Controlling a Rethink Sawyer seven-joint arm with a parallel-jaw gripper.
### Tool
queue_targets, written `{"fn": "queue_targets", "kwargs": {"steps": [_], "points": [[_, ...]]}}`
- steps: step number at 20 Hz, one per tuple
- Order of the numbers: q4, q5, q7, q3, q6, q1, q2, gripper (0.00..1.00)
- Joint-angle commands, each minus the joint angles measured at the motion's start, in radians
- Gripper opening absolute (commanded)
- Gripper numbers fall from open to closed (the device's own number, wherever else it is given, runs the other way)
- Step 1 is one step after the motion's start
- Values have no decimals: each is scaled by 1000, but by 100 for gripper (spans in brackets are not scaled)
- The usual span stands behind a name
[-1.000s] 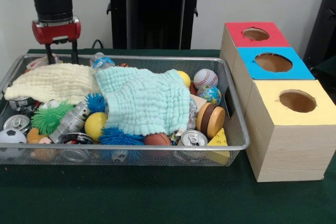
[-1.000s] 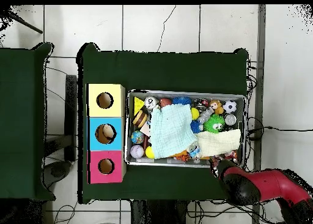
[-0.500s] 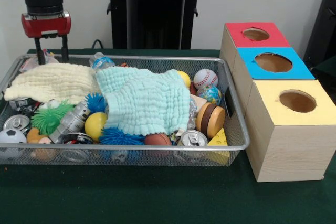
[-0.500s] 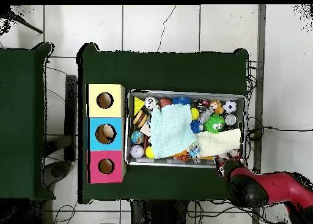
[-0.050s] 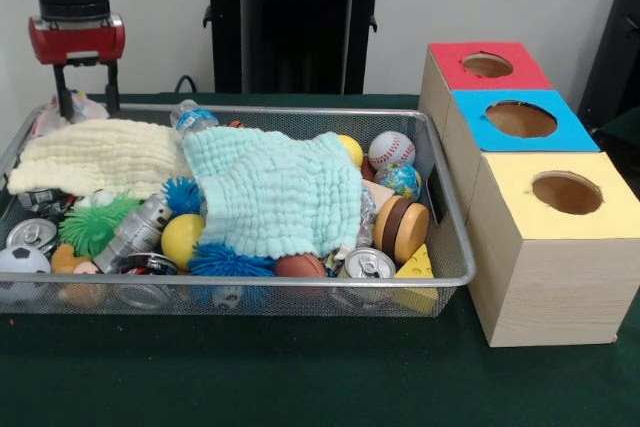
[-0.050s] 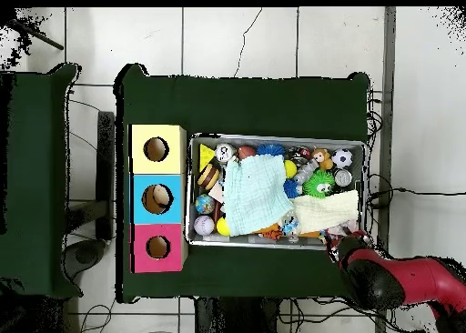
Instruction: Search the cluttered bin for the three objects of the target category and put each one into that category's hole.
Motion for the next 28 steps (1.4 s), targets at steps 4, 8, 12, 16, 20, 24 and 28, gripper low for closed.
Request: {"fn": "queue_targets", "kwargs": {"steps": [4, 8, 12, 16, 20, 24, 28], "points": [[-18, -17, -252, 36, 63, 18, 13, 100], [-27, -31, -242, 29, 56, 26, 24, 100], [-29, -29, -251, 31, 57, 21, 32, 100], [-27, -13, -265, 44, 61, 6, 41, 100], [-24, -1, -282, 55, 67, -9, 48, 0], [-25, 1, -279, 57, 67, -10, 51, 0], [-20, 21, -312, 71, 94, -18, 45, 0]]}}
